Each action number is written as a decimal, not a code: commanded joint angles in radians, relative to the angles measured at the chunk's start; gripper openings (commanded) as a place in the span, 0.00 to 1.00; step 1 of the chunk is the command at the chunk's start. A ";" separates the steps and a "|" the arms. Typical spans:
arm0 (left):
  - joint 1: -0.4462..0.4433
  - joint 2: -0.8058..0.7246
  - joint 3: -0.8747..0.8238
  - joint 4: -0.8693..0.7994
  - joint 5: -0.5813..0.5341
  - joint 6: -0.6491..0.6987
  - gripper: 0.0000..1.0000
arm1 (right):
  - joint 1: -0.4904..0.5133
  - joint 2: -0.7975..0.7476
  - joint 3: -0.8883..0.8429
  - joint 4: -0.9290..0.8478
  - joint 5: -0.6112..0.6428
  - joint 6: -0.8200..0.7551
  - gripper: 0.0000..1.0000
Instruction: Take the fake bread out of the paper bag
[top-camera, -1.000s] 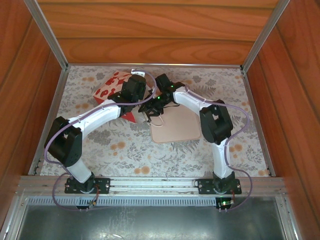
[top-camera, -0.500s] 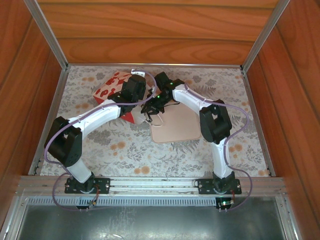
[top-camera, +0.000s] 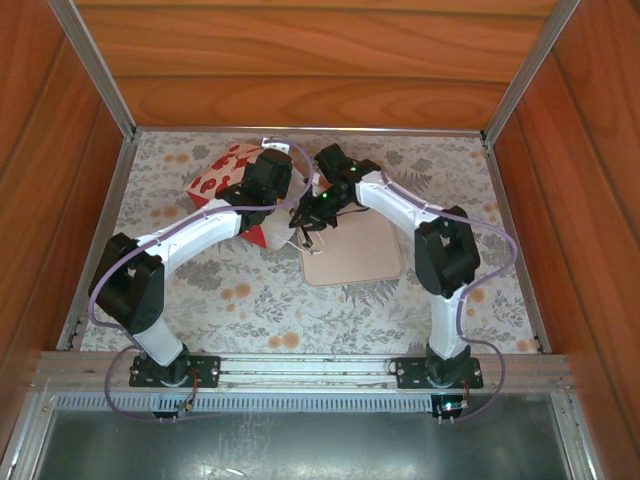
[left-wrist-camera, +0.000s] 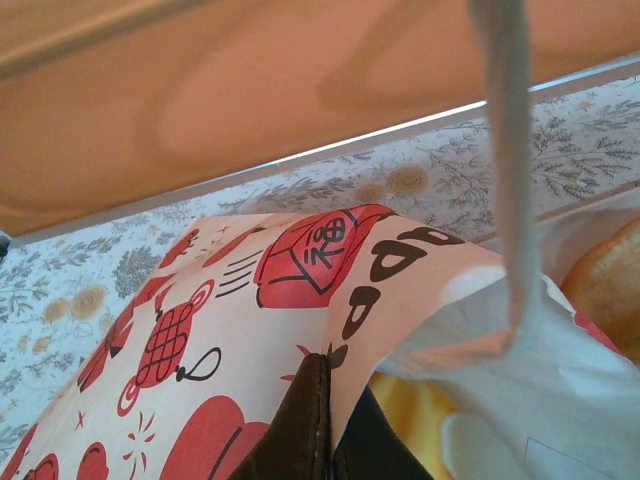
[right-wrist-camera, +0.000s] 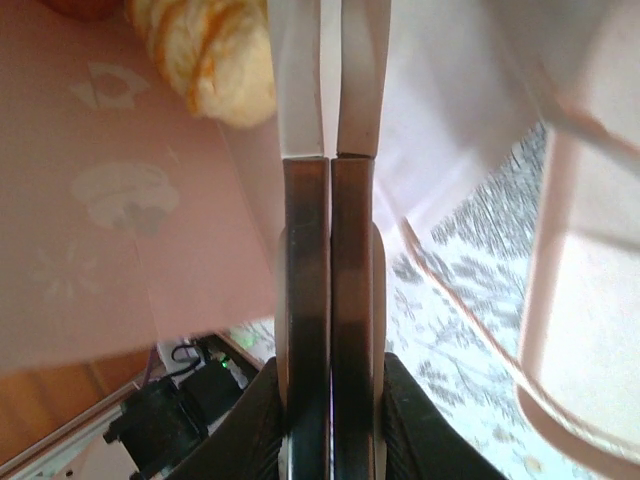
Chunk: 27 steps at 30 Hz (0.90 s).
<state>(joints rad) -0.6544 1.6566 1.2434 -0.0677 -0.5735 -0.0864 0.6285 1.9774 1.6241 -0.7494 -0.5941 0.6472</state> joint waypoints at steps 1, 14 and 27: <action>0.007 -0.011 0.005 0.013 -0.025 -0.004 0.00 | 0.007 -0.078 -0.045 0.012 -0.009 0.011 0.00; 0.012 -0.015 0.013 0.010 -0.013 -0.001 0.00 | 0.008 -0.106 -0.103 0.024 -0.018 0.026 0.38; 0.012 -0.024 0.013 0.011 0.007 -0.001 0.00 | 0.004 -0.046 -0.035 -0.007 0.001 -0.002 0.56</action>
<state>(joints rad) -0.6537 1.6566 1.2434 -0.0681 -0.5705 -0.0841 0.6289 1.9053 1.5543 -0.7410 -0.5903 0.6632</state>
